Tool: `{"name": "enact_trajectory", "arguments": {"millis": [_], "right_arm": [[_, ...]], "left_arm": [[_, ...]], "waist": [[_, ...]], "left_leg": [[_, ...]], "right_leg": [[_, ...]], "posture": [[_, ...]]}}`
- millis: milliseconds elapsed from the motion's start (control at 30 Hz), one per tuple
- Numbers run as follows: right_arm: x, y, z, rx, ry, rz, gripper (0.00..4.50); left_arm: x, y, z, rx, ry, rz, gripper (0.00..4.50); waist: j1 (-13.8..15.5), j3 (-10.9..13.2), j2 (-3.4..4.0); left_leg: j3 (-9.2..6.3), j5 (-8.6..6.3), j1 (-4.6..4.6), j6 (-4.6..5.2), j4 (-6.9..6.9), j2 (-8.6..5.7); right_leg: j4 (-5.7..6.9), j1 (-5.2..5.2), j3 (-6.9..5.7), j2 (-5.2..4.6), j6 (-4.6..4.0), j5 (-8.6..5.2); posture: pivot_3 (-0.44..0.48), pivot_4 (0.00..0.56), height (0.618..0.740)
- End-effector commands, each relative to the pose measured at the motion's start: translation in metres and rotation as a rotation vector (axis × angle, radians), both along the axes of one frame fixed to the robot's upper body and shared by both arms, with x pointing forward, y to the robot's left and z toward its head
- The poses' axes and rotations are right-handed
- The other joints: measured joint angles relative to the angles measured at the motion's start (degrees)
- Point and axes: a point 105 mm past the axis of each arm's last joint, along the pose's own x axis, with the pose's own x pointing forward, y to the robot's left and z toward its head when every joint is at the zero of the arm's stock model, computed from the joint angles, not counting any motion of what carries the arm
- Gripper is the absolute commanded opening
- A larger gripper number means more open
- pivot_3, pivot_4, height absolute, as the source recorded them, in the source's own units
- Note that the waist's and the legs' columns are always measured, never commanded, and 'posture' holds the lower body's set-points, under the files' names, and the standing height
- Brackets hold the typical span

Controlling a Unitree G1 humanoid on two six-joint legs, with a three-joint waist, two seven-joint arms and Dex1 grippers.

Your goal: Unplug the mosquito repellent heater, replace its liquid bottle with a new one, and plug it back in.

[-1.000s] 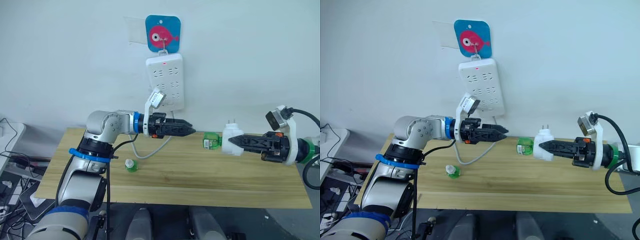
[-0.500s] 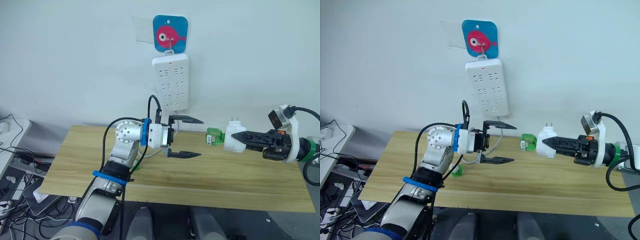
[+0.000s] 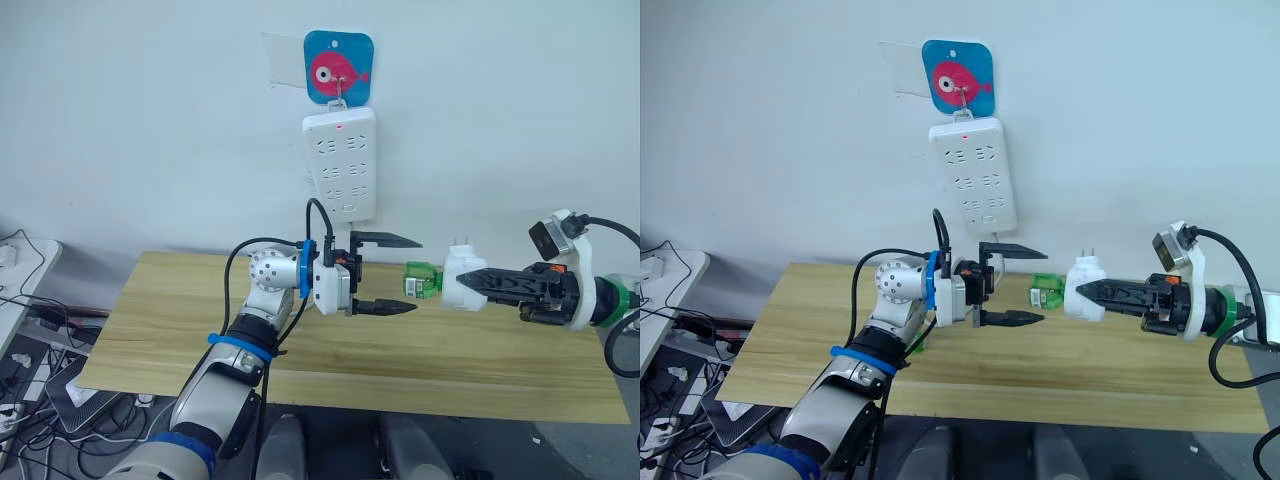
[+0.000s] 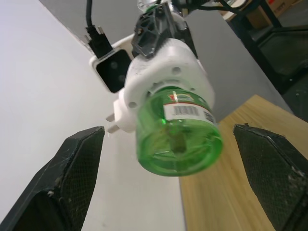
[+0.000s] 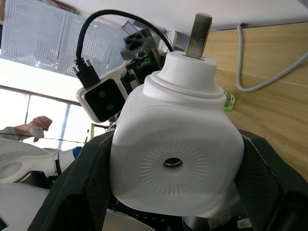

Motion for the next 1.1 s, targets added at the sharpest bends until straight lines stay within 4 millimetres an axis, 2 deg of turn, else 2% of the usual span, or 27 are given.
{"name": "enact_trajectory", "arguments": {"millis": [33, 133, 167, 233, 400, 567, 633, 733, 900, 1000, 1100], "right_arm": [[-0.004, 0.003, 0.013, 0.028, -0.047, 0.03, 3.12], [-0.004, 0.004, 0.013, 0.03, -0.048, 0.033, 3.12], [-0.004, 0.004, 0.014, 0.031, -0.048, 0.035, 3.12], [-0.004, 0.004, 0.013, 0.032, -0.048, 0.037, 3.12], [-0.003, 0.005, 0.012, 0.032, -0.047, 0.036, 3.12], [-0.003, 0.003, 0.012, 0.027, -0.041, 0.028, 3.12], [-0.004, 0.002, 0.011, 0.015, -0.036, 0.028, 3.12], [-0.007, 0.003, 0.011, -0.007, -0.035, 0.046, 3.12], [-0.014, 0.01, 0.009, -0.037, -0.038, 0.092, 3.12], [-0.014, 0.013, 0.01, -0.038, -0.047, 0.098, 3.12], [-0.014, 0.013, 0.01, -0.039, -0.048, 0.097, 3.12]], "left_arm": [[-0.003, -0.005, 0.006, -0.029, -0.035, -0.015, 4.5], [-0.006, -0.006, 0.005, -0.022, -0.037, -0.032, 4.5], [-0.007, -0.007, 0.005, -0.023, -0.036, -0.038, 4.31], [-0.009, -0.007, 0.005, -0.026, -0.034, -0.05, 3.91], [-0.013, -0.006, 0.004, -0.015, -0.012, -0.084, 2.33], [-0.01, -0.005, 0.005, 0.003, 0.133, -0.104, 2.22], [-0.003, -0.006, 0.006, 0.029, 0.313, -0.094, 2.22], [0.004, -0.005, 0.004, 0.133, 0.798, -0.106, 2.22], [-0.002, 0.007, -0.005, 0.407, 1.608, -0.15, 2.22], [-0.002, 0.011, 0.002, 0.44, 1.894, -0.215, 2.22], [-0.01, 0.014, 0.004, 0.495, 1.98, -0.247, 2.22]], "waist": [[-0.09, 0.0, 0.0], [-0.16, 0.0, 0.0], [-0.18, 0.0, 0.0], [-0.25, 0.0, 0.0], [-0.45, 0.0, 0.0], [-0.76, 0.0, 0.0], [-0.89, 0.0, 0.0], [-1.23, 0.0, 0.0], [-1.83, 0.01, 0.0], [-2.26, 0.01, 0.0], [-2.75, 0.01, -0.01]], "left_leg": [[0.01, 0.0, 0.0, 0.0, 0.0, 0.0], [0.0, 0.0, 0.0, 0.0, 0.0, 0.0], [0.0, 0.0, 0.0, 0.0, 0.0, 0.0], [0.0, 0.0, 0.0, 0.0, 0.0, 0.0], [-0.01, 0.0, 0.0, 0.0, 0.0, 0.0], [-0.02, 0.0, 0.0, 0.0, 0.0, 0.0], [-0.03, 0.0, 0.0, 0.0, 0.0, 0.0], [-0.14, 0.0, -0.04, 0.0, 0.01, 0.01], [-0.37, 0.01, -0.05, 0.02, 0.02, 0.06], [-0.4, 0.02, -0.05, 0.04, 0.01, 0.05], [-0.39, 0.02, -0.07, 0.03, 0.0, 0.04]], "right_leg": [[0.0, 0.0, 0.01, 0.0, 0.0, 0.0], [0.01, 0.0, 0.0, 0.0, 0.0, 0.0], [0.01, 0.0, 0.0, 0.0, 0.0, 0.0], [0.01, 0.0, 0.0, 0.0, 0.0, 0.0], [0.02, 0.0, 0.0, 0.0, 0.0, 0.0], [0.02, 0.0, -0.01, 0.0, 0.0, 0.0], [0.02, 0.01, -0.01, 0.0, 0.0, 0.0], [0.05, 0.0, -0.08, 0.01, 0.0, 0.0], [0.09, 0.01, -0.28, 0.07, 0.02, -0.02], [0.07, 0.02, -0.34, 0.09, 0.19, -0.12], [0.04, 0.02, -0.34, 0.08, 0.21, -0.14]], "posture": [[-0.067, 0.179, 0.74], [-0.068, 0.181, 0.74], [-0.068, 0.181, 0.74], [-0.069, 0.183, 0.74], [-0.068, 0.185, 0.74], [-0.068, 0.185, 0.74], [-0.068, 0.185, 0.74], [-0.068, 0.185, 0.74], [-0.062, 0.188, 0.74], [-0.062, 0.188, 0.74], [-0.062, 0.188, 0.74]]}}
